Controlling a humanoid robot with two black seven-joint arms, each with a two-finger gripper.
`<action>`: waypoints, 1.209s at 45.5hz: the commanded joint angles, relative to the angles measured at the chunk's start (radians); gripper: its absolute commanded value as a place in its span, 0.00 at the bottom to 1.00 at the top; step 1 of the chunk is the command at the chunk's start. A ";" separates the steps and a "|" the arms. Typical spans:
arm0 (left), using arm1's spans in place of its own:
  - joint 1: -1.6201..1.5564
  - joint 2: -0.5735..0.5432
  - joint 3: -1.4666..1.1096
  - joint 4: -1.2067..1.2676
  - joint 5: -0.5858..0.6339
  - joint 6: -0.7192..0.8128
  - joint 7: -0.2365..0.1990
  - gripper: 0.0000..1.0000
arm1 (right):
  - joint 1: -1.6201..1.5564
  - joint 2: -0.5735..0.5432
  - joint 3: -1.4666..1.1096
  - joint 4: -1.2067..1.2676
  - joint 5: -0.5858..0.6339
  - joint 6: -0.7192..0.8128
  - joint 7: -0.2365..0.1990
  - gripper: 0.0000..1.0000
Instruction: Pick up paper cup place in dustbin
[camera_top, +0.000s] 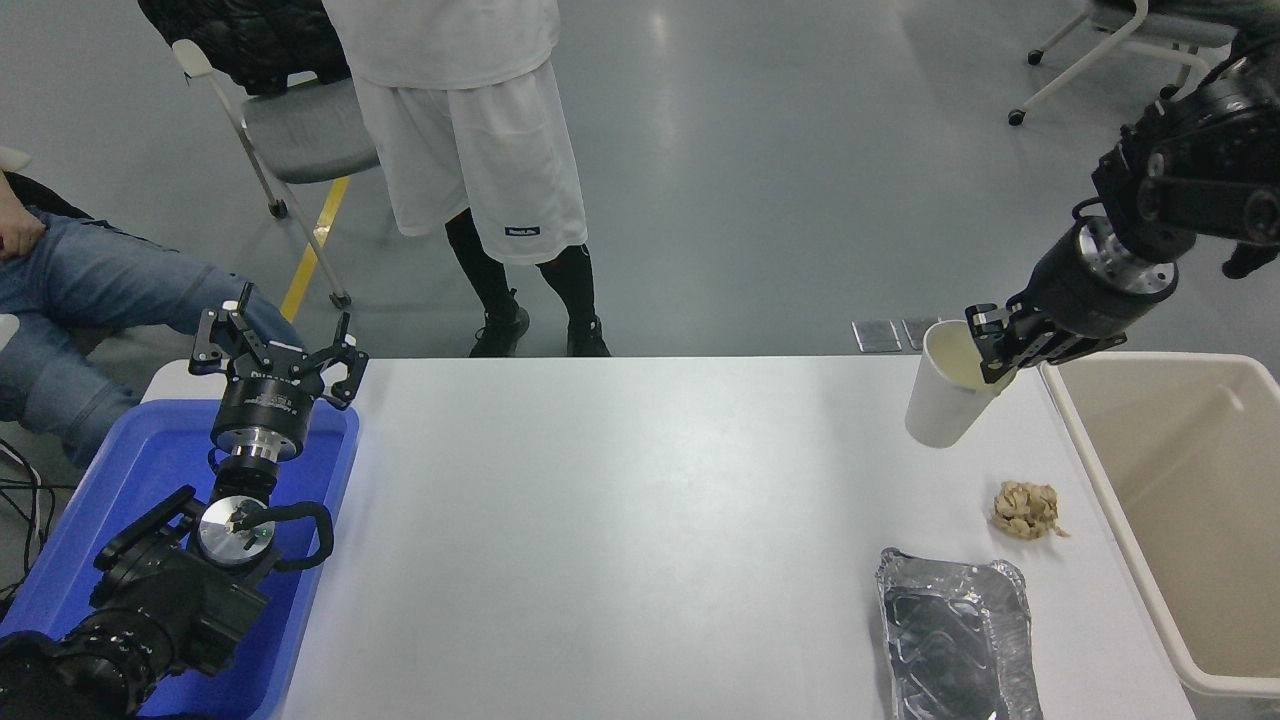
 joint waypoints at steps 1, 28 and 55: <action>0.000 0.000 0.000 0.000 0.000 0.000 -0.001 0.99 | 0.174 -0.035 -0.010 0.031 -0.019 0.019 -0.005 0.00; 0.000 0.000 0.000 0.000 0.000 0.000 0.001 0.99 | 0.278 -0.043 -0.014 0.043 -0.053 0.019 -0.016 0.00; 0.000 0.000 0.000 0.000 -0.003 0.003 -0.001 0.99 | 0.226 -0.228 -0.111 -0.033 -0.116 0.019 -0.019 0.00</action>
